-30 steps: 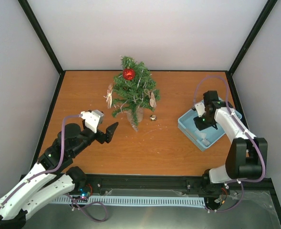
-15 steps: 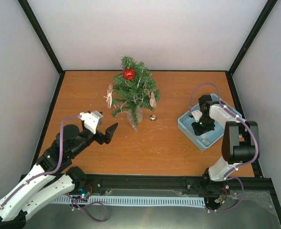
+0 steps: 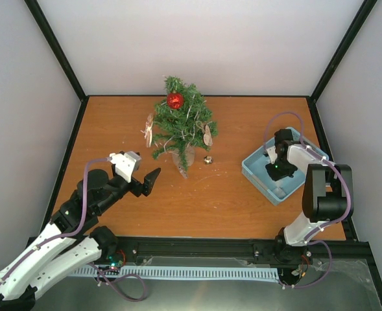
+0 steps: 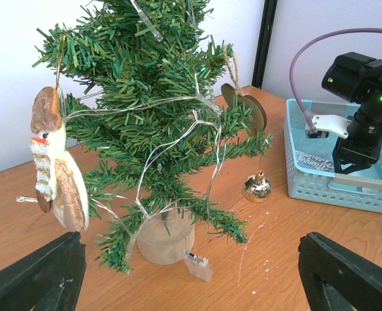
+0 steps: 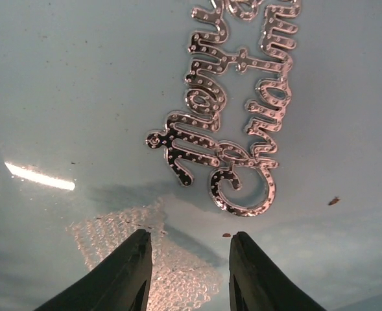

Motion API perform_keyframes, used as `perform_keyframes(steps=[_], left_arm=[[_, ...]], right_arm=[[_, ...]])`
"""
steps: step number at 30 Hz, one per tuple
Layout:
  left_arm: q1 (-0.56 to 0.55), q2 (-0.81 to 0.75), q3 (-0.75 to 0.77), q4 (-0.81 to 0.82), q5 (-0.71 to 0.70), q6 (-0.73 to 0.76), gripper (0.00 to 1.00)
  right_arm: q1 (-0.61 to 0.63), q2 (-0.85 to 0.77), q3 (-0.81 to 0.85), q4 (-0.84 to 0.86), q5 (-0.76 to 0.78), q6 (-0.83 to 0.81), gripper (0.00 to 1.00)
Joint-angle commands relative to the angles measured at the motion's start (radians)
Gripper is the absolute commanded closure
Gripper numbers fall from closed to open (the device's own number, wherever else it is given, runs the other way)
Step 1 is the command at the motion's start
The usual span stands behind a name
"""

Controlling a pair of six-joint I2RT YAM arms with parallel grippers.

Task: Decorate the small christmas tree
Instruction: Pick up the decoration item from the storage box.

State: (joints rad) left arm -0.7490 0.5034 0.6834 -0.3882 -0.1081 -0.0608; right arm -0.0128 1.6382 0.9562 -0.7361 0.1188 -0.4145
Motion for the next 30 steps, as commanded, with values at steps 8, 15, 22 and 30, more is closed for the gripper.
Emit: perform_keyframes(steps=[8,15,22,30], left_arm=[[-0.010,-0.003,0.005,0.028,0.005,0.019,0.09],[-0.010,-0.003,0.004,0.030,0.010,0.024,0.09],[-0.010,-0.002,0.000,0.031,0.019,0.030,0.11],[-0.009,-0.010,-0.007,0.034,0.009,0.033,0.12]], right_arm=[[-0.009,-0.088,0.053,-0.075,-0.115,0.028,0.50],[-0.009,-0.020,0.027,-0.060,-0.190,0.012,0.53],[-0.007,0.042,0.004,-0.001,-0.090,0.019,0.52],[-0.007,0.028,0.010,0.032,-0.035,0.047,0.93]])
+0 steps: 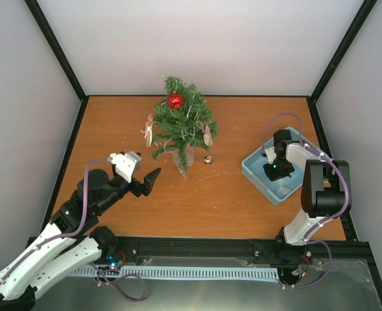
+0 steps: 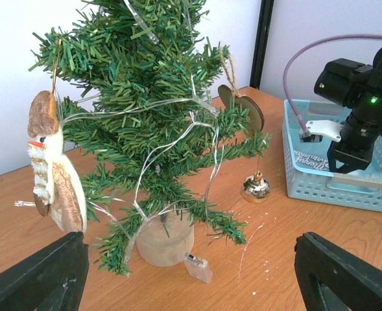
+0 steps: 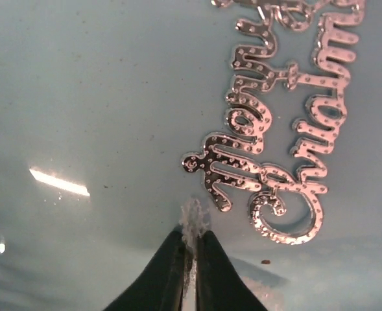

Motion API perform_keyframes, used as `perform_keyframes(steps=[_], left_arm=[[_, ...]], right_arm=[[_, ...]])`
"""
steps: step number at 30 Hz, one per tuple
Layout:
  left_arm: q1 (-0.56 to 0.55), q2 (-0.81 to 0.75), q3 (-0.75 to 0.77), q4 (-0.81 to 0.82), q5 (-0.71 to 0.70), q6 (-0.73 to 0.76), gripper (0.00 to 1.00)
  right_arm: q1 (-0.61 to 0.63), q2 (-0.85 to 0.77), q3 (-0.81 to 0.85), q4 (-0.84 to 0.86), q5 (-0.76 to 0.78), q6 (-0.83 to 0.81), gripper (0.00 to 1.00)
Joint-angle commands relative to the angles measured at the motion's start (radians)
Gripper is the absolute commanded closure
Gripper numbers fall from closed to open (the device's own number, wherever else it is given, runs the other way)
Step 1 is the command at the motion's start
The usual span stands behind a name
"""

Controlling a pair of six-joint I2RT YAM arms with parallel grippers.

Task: Decorate the small christmas tree
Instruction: Pick up the decoration item from the storage box.

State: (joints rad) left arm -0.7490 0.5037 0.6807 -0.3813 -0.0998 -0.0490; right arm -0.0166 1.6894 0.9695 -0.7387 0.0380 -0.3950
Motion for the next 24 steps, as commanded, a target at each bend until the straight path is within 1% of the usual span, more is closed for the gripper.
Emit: perform_keyframes(steps=[1,6,10,13,15,17,20,22,24], left_arm=[[-0.009,-0.012,-0.005,0.030,-0.002,0.021,0.12],[-0.007,0.003,-0.005,0.036,-0.002,0.020,0.13],[-0.007,0.022,0.002,0.034,0.002,0.007,0.13],[-0.007,0.030,0.008,0.046,0.015,-0.014,0.16],[-0.007,0.035,0.018,0.060,0.029,-0.035,0.18],[-0.007,0.045,0.035,0.074,0.052,-0.066,0.20],[-0.007,0.069,0.064,0.106,0.099,-0.121,0.24],[-0.007,0.087,0.079,0.129,0.142,-0.159,0.28],[-0.007,0.106,0.089,0.154,0.180,-0.184,0.34]], right_arm=[[-0.003,-0.040,0.005,0.025,0.053,0.041,0.97],[0.019,-0.144,0.090,-0.043,0.063,0.136,0.97],[0.059,-0.239,0.168,-0.066,0.074,0.272,0.97],[0.097,-0.292,0.233,-0.093,0.054,0.378,0.97],[0.134,-0.320,0.270,-0.098,-0.002,0.420,0.97],[0.187,-0.369,0.289,-0.076,-0.056,0.454,0.97],[0.282,-0.438,0.297,0.000,-0.085,0.530,0.97],[0.352,-0.483,0.279,0.069,-0.116,0.574,0.97],[0.407,-0.528,0.240,0.166,-0.135,0.667,0.97]])
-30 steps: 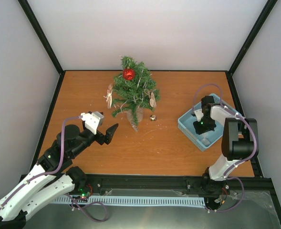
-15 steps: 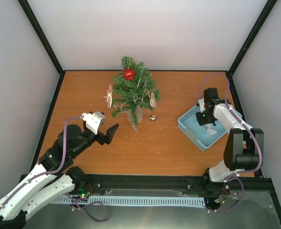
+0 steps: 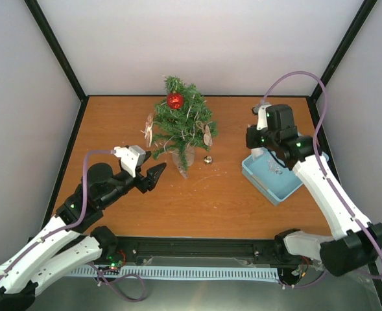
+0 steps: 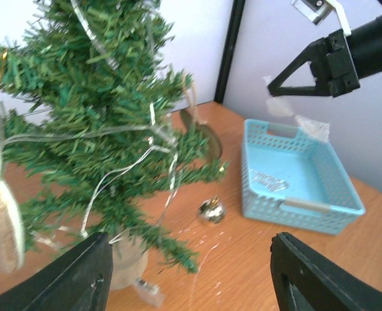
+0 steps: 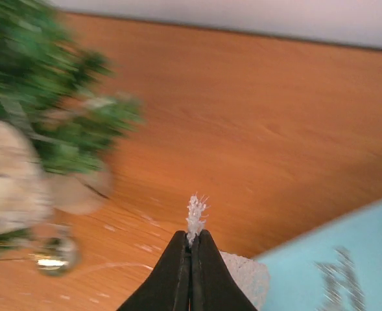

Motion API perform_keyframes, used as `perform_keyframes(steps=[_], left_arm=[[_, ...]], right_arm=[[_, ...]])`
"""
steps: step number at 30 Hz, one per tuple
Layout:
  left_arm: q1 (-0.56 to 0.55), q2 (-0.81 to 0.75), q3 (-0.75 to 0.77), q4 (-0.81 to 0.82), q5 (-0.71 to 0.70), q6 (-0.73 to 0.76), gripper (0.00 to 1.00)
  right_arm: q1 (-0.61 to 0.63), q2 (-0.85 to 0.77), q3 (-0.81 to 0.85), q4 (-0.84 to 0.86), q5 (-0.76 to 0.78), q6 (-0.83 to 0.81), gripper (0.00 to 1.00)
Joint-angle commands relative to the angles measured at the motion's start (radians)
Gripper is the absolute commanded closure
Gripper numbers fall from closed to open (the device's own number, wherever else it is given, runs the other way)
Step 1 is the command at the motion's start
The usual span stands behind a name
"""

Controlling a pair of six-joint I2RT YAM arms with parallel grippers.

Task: Decorate the small christmas tree
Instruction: Pick up the decoration item from the storage box, then hang the decoration item on the Christmas tree.

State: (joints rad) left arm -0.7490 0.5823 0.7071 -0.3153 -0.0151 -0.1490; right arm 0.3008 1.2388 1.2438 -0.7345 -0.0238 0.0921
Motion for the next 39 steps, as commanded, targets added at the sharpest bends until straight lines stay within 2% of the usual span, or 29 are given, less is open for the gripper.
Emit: perform_keyframes(steps=[1,4,5,7,12,15,20,21,22,25,28,30,34,37,39], left_arm=[[-0.007,0.036,0.065,0.101,0.114,-0.092,0.35],[-0.007,0.070,0.066,0.166,0.197,-0.094,0.39],[-0.007,0.081,0.065,0.189,0.233,-0.084,0.41],[-0.008,0.099,0.057,0.250,0.287,-0.057,0.43],[-0.010,0.189,0.074,0.374,0.357,-0.020,0.44],[-0.012,0.233,0.066,0.443,0.399,0.010,0.42],[-0.012,0.249,0.035,0.505,0.397,0.070,0.34],[-0.012,0.247,0.038,0.492,0.380,0.076,0.32],[-0.012,0.245,0.055,0.462,0.346,0.064,0.31],[-0.012,0.248,0.145,0.252,0.207,-0.020,0.33],[-0.011,0.217,0.186,0.126,0.123,-0.128,0.32],[-0.007,0.182,0.191,0.066,0.108,-0.199,0.30],[0.036,0.157,0.235,-0.007,0.180,-0.275,0.31],[0.122,0.163,0.269,-0.019,0.348,-0.333,0.34],[0.165,0.174,0.283,-0.004,0.453,-0.370,0.36]], right_arm=[[0.113,-0.099,-0.062,0.221,-0.082,0.242,0.97],[0.162,-0.179,-0.203,0.462,-0.125,0.476,0.97],[0.178,-0.202,-0.258,0.554,-0.123,0.602,0.97],[0.233,-0.226,-0.330,0.721,-0.074,0.768,0.97],[0.403,-0.235,-0.444,0.959,0.144,1.083,0.97],[0.478,-0.222,-0.449,1.004,0.260,1.173,0.97],[0.559,-0.189,-0.423,1.045,0.363,1.189,0.97],[0.560,-0.175,-0.405,1.068,0.336,1.108,0.97],[0.560,-0.155,-0.365,1.089,0.287,0.927,0.97],[0.560,-0.096,-0.255,1.071,0.040,0.507,0.97],[0.560,-0.111,-0.244,1.017,-0.126,0.183,0.97],[0.560,-0.136,-0.250,0.963,-0.180,-0.034,0.97],[0.560,-0.193,-0.275,0.878,-0.214,-0.388,0.97],[0.573,-0.239,-0.336,0.855,-0.290,-0.719,0.97],[0.597,-0.279,-0.390,0.873,-0.268,-0.901,0.97]])
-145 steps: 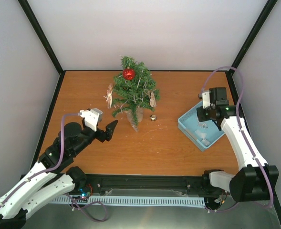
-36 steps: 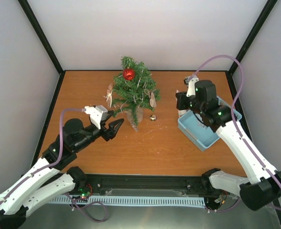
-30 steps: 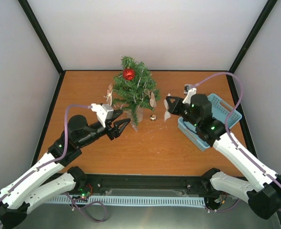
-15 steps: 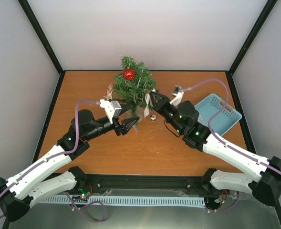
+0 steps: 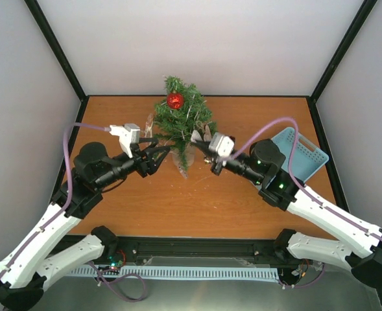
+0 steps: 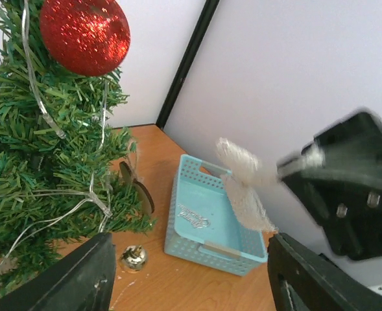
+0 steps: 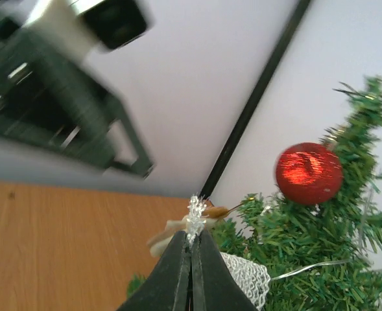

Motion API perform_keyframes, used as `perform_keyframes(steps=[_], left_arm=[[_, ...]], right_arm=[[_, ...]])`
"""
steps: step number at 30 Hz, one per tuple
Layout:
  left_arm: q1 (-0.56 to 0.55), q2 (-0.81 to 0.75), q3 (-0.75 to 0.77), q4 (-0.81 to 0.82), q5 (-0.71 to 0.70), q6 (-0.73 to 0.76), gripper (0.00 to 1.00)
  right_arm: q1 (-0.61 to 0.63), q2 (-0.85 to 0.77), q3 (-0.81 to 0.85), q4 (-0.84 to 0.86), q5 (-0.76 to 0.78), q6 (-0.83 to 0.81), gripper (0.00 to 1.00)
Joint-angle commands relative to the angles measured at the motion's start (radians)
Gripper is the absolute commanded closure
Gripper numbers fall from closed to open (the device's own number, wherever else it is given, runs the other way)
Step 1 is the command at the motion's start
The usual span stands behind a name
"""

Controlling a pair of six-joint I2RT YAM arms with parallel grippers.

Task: Decorate the small christmas tree
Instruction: Hang the decoration item on the Christmas tree.

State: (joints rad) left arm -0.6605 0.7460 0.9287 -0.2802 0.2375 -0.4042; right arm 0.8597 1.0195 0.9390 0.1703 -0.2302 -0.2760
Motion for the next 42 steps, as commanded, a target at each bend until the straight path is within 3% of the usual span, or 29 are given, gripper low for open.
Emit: perform_keyframes(steps=[1,6,13,21,36,38,42], left_arm=[[0.085,0.020,0.072,-0.030,0.241,-0.133,0.36],[0.090,0.077,0.134,0.027,0.398,-0.202,0.38],[0.090,0.151,0.158,0.026,0.468,-0.178,0.42],[0.090,0.180,0.137,0.001,0.510,-0.103,0.49],[0.090,0.248,0.098,0.015,0.507,-0.041,0.48],[0.090,0.256,0.093,0.018,0.520,-0.038,0.55],[0.090,0.255,0.072,0.050,0.566,-0.037,0.87]], right_arm=[[0.049,-0.069,-0.104,-0.031,-0.050,-0.627,0.97],[0.122,-0.085,-0.150,-0.074,0.071,-1.011,0.97],[0.262,-0.088,-0.197,0.000,0.266,-1.250,0.97],[0.286,-0.077,-0.194,0.021,0.288,-1.260,0.97],[0.303,-0.055,-0.172,0.023,0.272,-1.263,0.97],[0.303,-0.051,-0.172,0.023,0.273,-1.260,0.97],[0.305,-0.050,-0.178,0.025,0.273,-1.249,0.97]])
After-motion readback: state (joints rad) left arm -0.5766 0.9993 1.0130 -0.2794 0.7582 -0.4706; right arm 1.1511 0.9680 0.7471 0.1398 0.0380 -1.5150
